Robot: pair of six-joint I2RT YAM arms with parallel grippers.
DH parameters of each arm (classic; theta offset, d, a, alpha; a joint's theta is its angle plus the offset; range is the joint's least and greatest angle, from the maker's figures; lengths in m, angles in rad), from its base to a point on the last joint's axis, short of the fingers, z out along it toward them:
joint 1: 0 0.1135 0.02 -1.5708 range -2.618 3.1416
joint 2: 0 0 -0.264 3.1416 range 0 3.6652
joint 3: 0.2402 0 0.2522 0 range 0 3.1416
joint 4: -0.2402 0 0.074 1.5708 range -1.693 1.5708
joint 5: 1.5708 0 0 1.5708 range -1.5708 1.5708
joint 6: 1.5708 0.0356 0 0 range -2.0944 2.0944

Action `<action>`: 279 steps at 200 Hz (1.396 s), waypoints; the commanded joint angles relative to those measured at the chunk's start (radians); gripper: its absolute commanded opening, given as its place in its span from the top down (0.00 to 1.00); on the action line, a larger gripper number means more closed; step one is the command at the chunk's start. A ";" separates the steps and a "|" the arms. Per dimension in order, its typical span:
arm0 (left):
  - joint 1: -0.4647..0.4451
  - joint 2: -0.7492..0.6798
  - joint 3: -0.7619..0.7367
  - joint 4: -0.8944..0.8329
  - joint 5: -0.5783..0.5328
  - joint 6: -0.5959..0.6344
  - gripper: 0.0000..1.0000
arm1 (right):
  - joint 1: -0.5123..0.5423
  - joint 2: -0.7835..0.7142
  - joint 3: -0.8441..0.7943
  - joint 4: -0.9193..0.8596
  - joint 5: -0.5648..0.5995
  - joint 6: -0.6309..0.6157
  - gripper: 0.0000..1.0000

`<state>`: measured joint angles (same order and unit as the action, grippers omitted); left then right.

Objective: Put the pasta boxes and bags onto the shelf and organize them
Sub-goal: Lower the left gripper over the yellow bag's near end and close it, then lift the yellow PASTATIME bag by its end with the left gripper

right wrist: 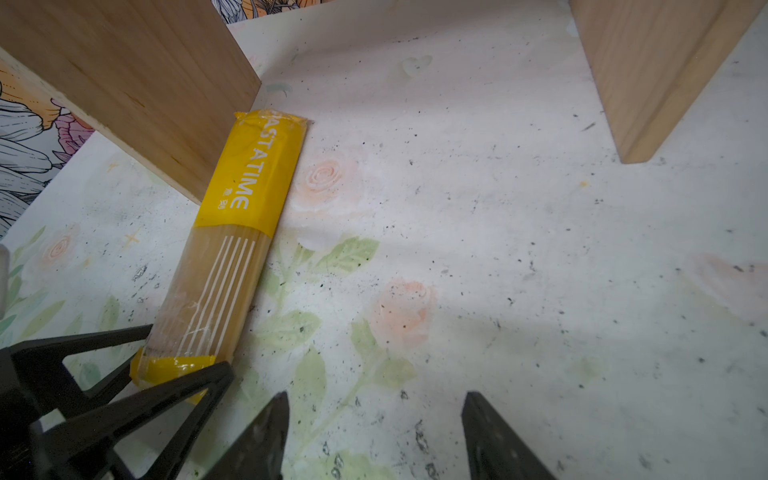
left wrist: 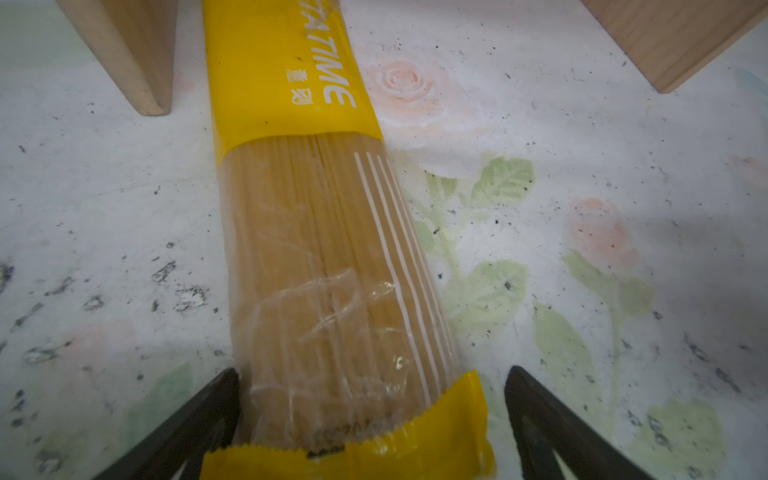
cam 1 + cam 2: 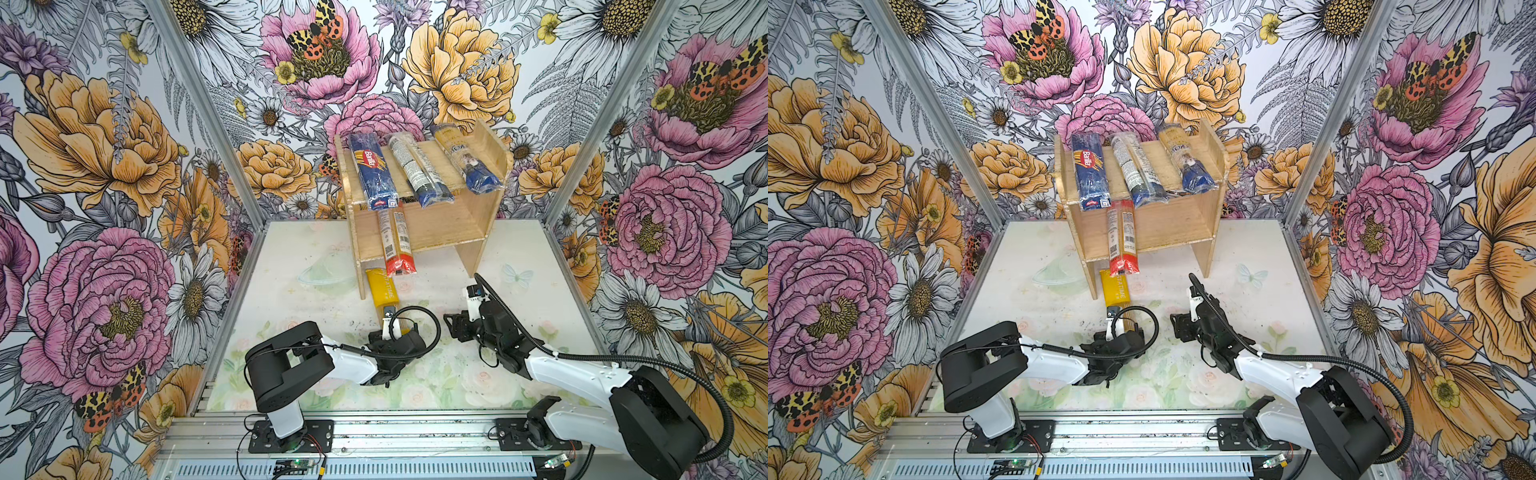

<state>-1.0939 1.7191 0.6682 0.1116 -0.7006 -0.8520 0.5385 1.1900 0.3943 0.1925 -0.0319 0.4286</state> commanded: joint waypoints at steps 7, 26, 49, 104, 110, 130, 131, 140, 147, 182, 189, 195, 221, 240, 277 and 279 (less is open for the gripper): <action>-0.006 0.015 0.025 -0.115 -0.060 -0.094 0.01 | -0.010 -0.022 -0.010 0.008 -0.010 0.012 0.33; -0.003 0.038 0.057 -0.199 -0.072 -0.133 0.01 | -0.010 -0.021 -0.012 0.008 -0.009 0.012 0.33; -0.001 0.082 0.104 -0.281 -0.073 -0.166 0.01 | -0.012 -0.022 -0.012 0.008 -0.009 0.012 0.32; 0.000 0.130 0.122 -0.293 -0.069 -0.178 0.01 | -0.012 -0.053 -0.028 0.007 -0.005 0.021 0.33; 0.000 0.132 0.120 -0.293 -0.070 -0.179 0.01 | -0.012 -0.056 -0.029 0.007 -0.004 0.024 0.33; 0.000 0.130 0.116 -0.290 -0.075 -0.181 0.02 | -0.012 -0.059 -0.031 0.006 -0.007 0.025 0.33; 0.000 0.131 0.116 -0.290 -0.075 -0.181 0.02 | -0.012 -0.059 -0.031 0.006 -0.007 0.025 0.33; -0.001 0.131 0.114 -0.282 -0.071 -0.172 0.06 | -0.012 -0.061 -0.031 0.007 -0.006 0.027 0.33; -0.002 0.132 0.115 -0.284 -0.072 -0.166 0.08 | -0.011 -0.062 -0.031 0.006 -0.005 0.027 0.33; -0.006 0.136 0.101 -0.283 -0.086 -0.179 0.21 | -0.013 -0.066 -0.031 0.004 -0.003 0.031 0.33; -0.007 0.137 0.098 -0.282 -0.091 -0.180 0.26 | -0.014 -0.067 -0.033 0.004 -0.003 0.031 0.33; -0.009 0.135 0.095 -0.283 -0.094 -0.182 0.30 | -0.014 -0.068 -0.033 0.003 -0.004 0.031 0.34; -0.009 0.125 0.086 -0.287 -0.107 -0.188 0.43 | -0.014 -0.073 -0.032 0.002 -0.001 0.027 0.33; -0.011 0.112 0.075 -0.290 -0.121 -0.189 0.50 | -0.015 -0.075 -0.030 0.000 0.000 0.027 0.33; -0.015 0.111 0.062 -0.301 -0.137 -0.196 0.68 | -0.018 -0.079 -0.031 -0.009 -0.002 0.027 0.33; -0.015 0.111 0.061 -0.301 -0.137 -0.197 0.69 | -0.019 -0.081 -0.030 -0.010 -0.002 0.028 0.33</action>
<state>-1.1042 1.8210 0.7746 -0.1028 -0.8719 -1.0206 0.5289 1.1309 0.3691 0.1841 -0.0319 0.4522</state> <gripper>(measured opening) 0.554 0.666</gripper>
